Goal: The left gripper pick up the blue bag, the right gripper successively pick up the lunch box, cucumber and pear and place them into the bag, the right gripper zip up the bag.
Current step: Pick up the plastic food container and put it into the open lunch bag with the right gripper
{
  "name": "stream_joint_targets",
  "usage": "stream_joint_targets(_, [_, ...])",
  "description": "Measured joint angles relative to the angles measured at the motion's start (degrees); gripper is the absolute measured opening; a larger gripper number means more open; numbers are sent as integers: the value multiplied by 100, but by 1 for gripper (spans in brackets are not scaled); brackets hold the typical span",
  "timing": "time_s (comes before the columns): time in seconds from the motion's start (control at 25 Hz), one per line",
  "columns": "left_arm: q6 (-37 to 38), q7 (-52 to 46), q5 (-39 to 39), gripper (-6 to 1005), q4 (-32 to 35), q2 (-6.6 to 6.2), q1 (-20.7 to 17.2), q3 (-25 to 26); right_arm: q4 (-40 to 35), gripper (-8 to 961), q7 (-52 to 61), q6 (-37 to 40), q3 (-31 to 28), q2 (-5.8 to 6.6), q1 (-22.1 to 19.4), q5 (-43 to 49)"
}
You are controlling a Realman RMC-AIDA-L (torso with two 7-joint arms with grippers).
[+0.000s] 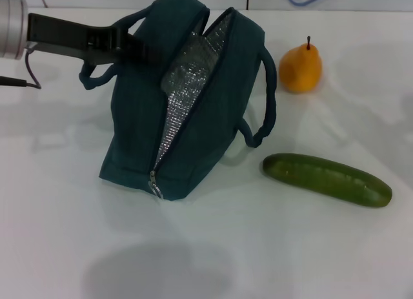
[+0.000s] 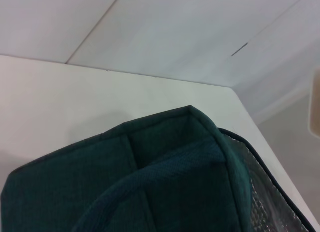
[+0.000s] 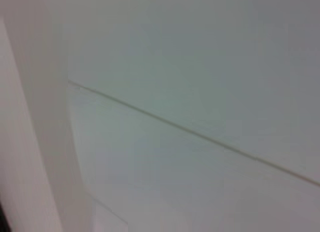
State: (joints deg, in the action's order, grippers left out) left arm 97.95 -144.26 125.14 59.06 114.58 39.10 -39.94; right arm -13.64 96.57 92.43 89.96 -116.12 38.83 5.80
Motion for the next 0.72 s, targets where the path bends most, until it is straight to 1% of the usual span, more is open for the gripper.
stream_joint_targets(0.08, [5,-4,-9,41,0,10,14,-3,-4,90,30,-200,83,-5,159,22])
stream_joint_targets(0.24, [10,-27,-43,41,-2,31,57,-5,-16,87,13,-577,295,-7,338,26])
stream_joint_targets(0.44, [83,-63,-203,41,-48,20,56,-12,-22,86,-74,-1066,605,-8,598,38])
stream_joint_targets(0.72, [162,-71,-363,41,-223,-2,123,-148,-37,86,-185,-1525,977,-6,808,31])
